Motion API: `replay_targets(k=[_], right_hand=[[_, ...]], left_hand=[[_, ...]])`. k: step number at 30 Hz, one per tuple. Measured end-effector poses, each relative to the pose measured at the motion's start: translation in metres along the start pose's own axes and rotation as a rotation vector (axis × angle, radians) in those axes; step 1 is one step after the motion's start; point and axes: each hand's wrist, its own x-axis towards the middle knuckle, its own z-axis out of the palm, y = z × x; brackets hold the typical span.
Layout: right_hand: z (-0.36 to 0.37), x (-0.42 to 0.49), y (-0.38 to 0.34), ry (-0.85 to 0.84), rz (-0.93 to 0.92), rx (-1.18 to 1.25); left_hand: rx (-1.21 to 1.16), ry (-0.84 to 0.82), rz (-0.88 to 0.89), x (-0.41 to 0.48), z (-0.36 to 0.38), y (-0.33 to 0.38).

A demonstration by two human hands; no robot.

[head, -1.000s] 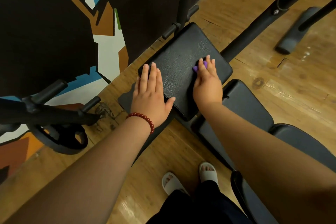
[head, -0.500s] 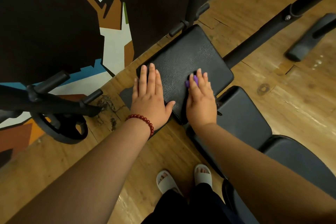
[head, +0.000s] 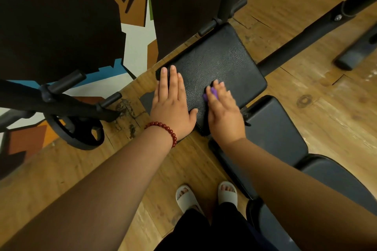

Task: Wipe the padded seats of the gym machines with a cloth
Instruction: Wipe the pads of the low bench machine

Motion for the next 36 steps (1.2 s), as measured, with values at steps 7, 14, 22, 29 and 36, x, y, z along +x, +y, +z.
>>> replay_targets(k=[7, 14, 22, 29, 36], right_hand=[[-0.024, 0.027, 0.049, -0.095, -0.334, -0.147], [-0.009, 0.009, 0.017, -0.02, -0.011, -0.023], [-0.031, 0.037, 0.065, 0.018, 0.12, -0.073], [-0.019, 0.003, 0.034, -0.157, -0.225, -0.011], [-0.029, 0.042, 0.061, 0.047, 0.176, -0.032]], left_hand=[[0.053, -0.007, 0.017, 0.001, 0.0, -0.002], [0.12, -0.068, -0.03, 0.004, -0.001, 0.017], [0.12, -0.072, -0.04, 0.006, 0.001, 0.022], [0.079, -0.071, -0.073, 0.009, 0.003, 0.033], [0.1, -0.075, -0.09, 0.009, 0.003, 0.038]])
